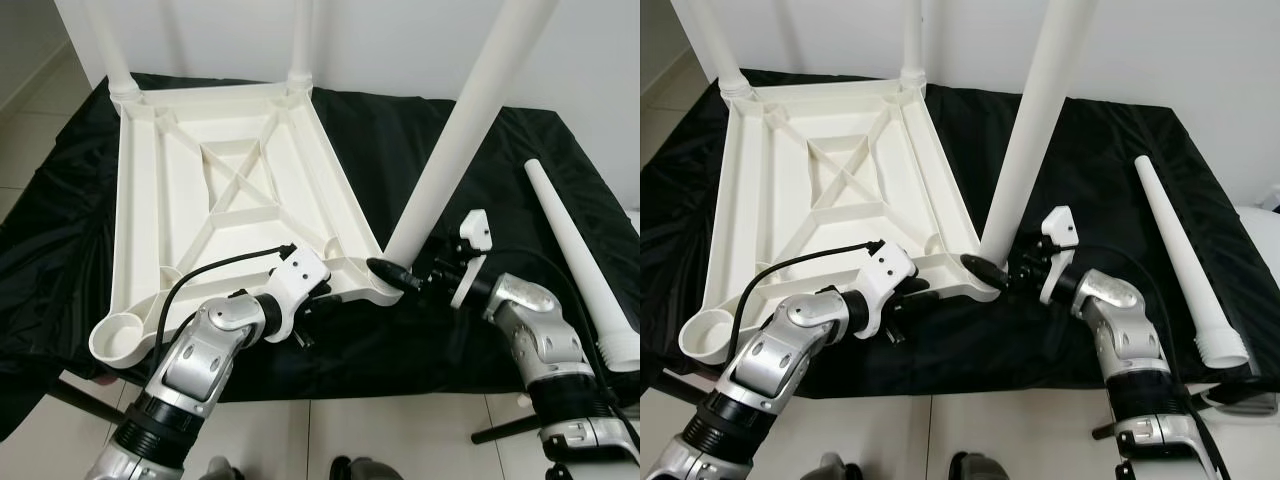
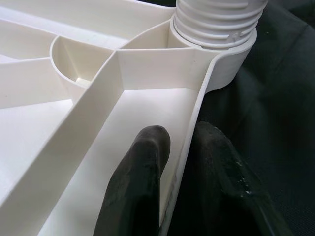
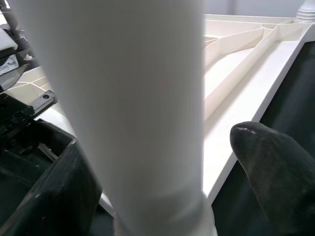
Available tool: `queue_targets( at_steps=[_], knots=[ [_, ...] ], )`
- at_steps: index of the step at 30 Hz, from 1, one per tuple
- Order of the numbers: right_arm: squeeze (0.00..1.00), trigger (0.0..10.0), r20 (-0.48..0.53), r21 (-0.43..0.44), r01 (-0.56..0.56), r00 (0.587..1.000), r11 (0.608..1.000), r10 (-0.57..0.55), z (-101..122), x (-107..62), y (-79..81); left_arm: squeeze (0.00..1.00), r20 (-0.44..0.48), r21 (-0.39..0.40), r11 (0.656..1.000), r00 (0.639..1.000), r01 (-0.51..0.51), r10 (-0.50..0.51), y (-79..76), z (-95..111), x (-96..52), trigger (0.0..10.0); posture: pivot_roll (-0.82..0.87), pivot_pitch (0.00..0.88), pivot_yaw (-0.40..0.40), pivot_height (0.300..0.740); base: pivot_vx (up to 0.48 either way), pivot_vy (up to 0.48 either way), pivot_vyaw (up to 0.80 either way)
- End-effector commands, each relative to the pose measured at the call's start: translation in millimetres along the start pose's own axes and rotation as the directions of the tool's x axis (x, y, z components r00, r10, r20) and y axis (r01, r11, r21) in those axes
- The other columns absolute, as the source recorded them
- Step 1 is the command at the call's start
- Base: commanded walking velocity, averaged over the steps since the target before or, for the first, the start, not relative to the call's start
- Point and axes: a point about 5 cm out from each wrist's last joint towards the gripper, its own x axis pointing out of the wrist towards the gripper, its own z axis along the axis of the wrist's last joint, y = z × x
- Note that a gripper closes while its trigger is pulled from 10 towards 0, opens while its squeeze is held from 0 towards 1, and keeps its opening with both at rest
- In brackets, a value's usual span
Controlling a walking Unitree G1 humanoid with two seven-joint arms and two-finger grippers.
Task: Building children table
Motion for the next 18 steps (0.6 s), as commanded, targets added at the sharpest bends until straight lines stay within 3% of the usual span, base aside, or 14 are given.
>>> queue_targets(
  at_steps=[1, 2, 8, 9, 18],
  knots=[
    [0.00, 9.9, -0.020, -0.006, -0.017, 1.000, 1.000, 0.017, -2.4, -1.7, -2.9, 0.00, 0.011, 0.001, 1.000, 1.000, -0.010, 0.010, -1.1, 3.0, 0.0, 10.0, -0.05, 0.108, -0.042, 0.740, 0.000, 0.000, 0.00],
    [0.00, 4.8, -0.015, -0.014, -0.018, 1.000, 1.000, 0.018, -0.6, -0.4, -5.4, 0.00, 0.010, 0.002, 1.000, 1.000, -0.010, 0.010, -1.1, 3.1, -0.3, 10.0, -0.05, 0.108, -0.042, 0.740, 0.000, 0.000, 0.00],
    [0.00, 4.8, -0.012, -0.017, -0.022, 1.000, 1.000, 0.022, 0.4, 0.2, -7.3, 0.00, 0.009, 0.003, 1.000, 1.000, -0.010, 0.009, -1.1, 3.1, -0.6, 10.0, -0.05, 0.108, -0.042, 0.740, 0.000, 0.000, 0.00],
    [0.00, 0.0, -0.007, -0.016, -0.031, 1.000, 0.999, 0.031, 1.1, 0.6, -8.5, 0.00, 0.009, 0.003, 1.000, 1.000, -0.008, 0.008, -1.3, 2.9, -0.8, 10.0, -0.05, 0.103, -0.042, 0.740, 0.000, 0.000, 0.00],
    [0.00, 0.0, 0.017, 0.013, -0.071, 0.997, 0.997, 0.070, -2.0, 1.8, 0.1, 0.00, 0.012, 0.005, 1.000, 1.000, -0.005, 0.005, -2.3, 2.9, -0.2, 10.0, -0.05, 0.095, -0.050, 0.740, 0.000, 0.000, 0.00]
  ],
)
